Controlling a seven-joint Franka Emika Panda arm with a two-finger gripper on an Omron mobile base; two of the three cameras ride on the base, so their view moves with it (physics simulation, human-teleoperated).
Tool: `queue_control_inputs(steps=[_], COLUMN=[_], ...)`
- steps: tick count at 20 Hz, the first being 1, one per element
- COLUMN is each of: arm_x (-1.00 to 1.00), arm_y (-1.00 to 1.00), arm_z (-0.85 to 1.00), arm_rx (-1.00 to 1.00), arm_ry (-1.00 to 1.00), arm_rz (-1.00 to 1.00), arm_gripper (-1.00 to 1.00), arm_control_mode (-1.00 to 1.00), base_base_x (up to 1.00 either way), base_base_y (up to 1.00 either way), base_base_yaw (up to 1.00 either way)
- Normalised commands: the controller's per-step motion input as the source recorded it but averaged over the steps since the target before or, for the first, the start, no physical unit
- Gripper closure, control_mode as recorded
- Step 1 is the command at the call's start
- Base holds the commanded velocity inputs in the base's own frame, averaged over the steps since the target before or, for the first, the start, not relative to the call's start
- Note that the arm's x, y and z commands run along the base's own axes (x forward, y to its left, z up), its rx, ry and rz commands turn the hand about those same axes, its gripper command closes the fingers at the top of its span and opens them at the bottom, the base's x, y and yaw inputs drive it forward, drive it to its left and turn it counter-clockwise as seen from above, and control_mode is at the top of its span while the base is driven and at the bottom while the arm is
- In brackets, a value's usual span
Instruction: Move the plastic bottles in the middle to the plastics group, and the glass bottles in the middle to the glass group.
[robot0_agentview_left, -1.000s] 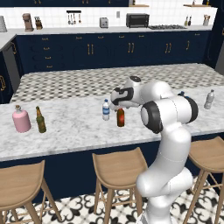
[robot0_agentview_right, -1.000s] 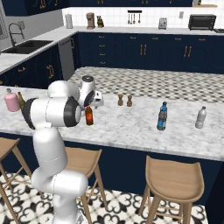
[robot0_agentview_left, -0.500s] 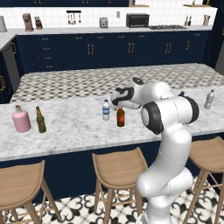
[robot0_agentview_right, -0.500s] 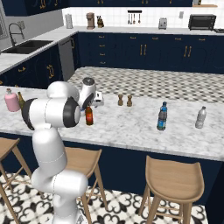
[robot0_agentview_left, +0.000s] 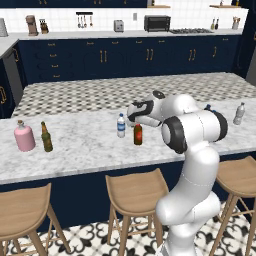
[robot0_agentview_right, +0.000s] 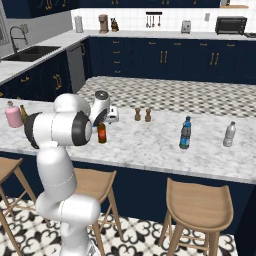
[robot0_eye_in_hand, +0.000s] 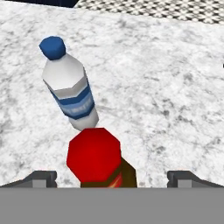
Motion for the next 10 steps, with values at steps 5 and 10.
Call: queue_control_inputs(steps=[5,10], arm_x=[0.03,0.01], arm_y=[0.0,0.0], arm_z=[0.0,0.0], arm_rx=[0.0,0.0], arm_ry=[0.0,0.0], arm_rz=[0.0,0.0], arm_gripper=[-1.0,-1.0], arm_control_mode=[-1.0,-1.0], base_base_x=[0.0,0.0], base_base_y=[0.0,0.0], base_base_yaw=[0.0,0.0])
